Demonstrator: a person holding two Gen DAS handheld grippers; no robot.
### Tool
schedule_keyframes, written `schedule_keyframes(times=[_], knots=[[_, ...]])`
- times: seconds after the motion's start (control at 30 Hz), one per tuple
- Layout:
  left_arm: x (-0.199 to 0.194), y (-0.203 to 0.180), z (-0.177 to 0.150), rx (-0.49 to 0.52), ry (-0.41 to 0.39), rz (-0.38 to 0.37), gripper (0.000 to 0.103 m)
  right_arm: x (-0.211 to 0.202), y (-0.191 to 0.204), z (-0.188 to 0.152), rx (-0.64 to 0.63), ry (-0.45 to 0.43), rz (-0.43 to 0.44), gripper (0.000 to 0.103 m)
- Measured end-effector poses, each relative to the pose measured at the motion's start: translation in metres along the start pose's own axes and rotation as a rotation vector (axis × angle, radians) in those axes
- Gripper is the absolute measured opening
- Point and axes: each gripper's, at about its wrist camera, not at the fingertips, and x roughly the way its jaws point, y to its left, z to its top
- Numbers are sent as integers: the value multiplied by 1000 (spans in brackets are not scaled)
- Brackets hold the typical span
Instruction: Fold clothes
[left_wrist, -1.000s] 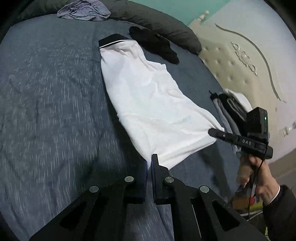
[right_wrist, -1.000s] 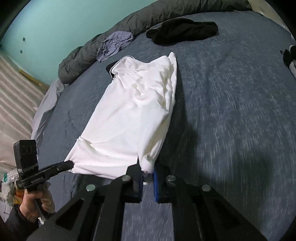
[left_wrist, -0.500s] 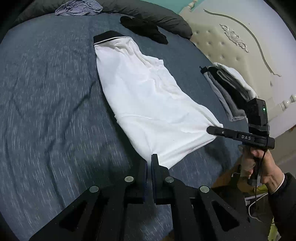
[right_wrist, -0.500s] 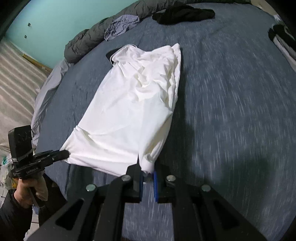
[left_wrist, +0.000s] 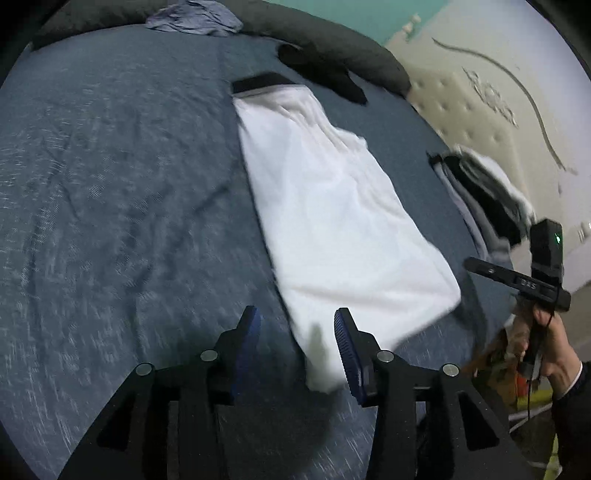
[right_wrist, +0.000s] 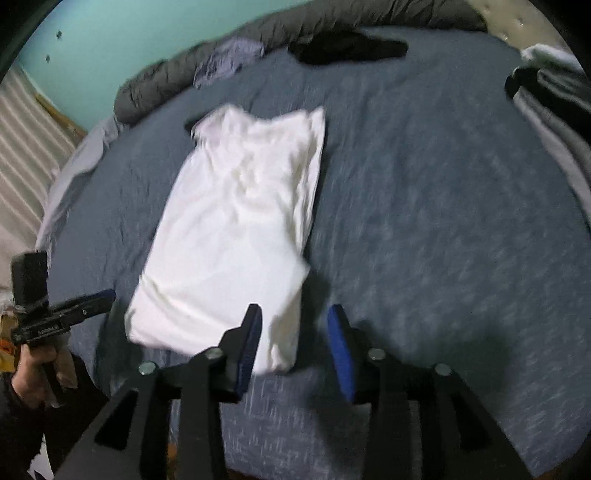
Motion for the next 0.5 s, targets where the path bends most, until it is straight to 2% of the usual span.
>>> schedule_keyframes(times=[0.17, 0.3, 0.5], knots=[[6, 21, 18, -31, -74, -6, 46, 4, 2, 24, -10, -52, -29, 48], [14, 42, 23, -56, -128, 12, 48, 24, 19, 39, -59, -53, -39, 49], [29, 54, 33, -54, -120, 8, 51, 56, 31, 84, -105, -57, -61, 52]])
